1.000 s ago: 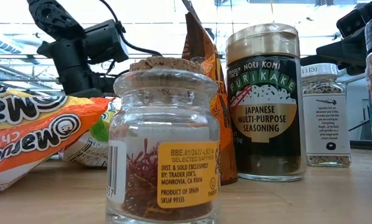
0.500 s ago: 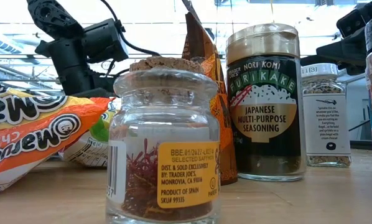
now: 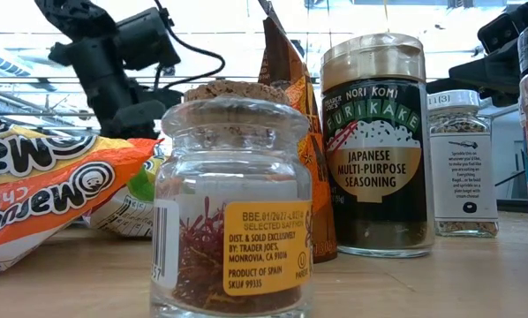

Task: Pick & Place Food Item
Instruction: Put the blue patterned spoon into the top left transparent bin

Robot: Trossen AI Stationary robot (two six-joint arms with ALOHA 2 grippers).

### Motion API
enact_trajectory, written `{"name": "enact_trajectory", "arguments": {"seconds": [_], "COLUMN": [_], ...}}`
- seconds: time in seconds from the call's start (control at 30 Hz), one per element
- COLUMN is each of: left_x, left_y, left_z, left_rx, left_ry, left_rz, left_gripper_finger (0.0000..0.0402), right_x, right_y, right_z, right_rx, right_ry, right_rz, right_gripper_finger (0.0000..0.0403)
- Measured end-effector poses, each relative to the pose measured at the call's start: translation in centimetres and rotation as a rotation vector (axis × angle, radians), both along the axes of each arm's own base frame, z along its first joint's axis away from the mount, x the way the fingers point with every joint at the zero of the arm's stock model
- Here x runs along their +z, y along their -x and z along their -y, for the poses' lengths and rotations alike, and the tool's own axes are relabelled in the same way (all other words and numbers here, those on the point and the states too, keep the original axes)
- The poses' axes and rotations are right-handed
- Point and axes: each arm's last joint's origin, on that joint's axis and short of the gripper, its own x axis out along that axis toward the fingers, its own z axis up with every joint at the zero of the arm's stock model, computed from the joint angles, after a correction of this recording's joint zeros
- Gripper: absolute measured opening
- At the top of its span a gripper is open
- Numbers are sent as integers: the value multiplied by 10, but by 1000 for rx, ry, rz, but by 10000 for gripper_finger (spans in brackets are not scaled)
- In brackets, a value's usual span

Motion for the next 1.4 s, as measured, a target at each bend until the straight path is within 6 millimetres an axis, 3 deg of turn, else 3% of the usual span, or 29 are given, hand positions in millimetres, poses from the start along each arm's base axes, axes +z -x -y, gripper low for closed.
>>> {"name": "enact_trajectory", "arguments": {"seconds": [0.6,1.1,1.4], "left_x": [41,68,104], "left_y": [-15,-23,-32], "left_z": [6,32,38], "left_rx": [-44,-97,-61], "left_ry": [-14,19,-25], "left_rz": [103,128,196], "left_gripper_finger": [29,29,35], "right_x": [0,0,0], "right_y": [0,0,0], "right_z": [0,0,0], "right_rx": [-1,0,0], "right_ry": [0,0,0], "right_rz": [2,3,3], "right_gripper_finger": [217,219,215]}}
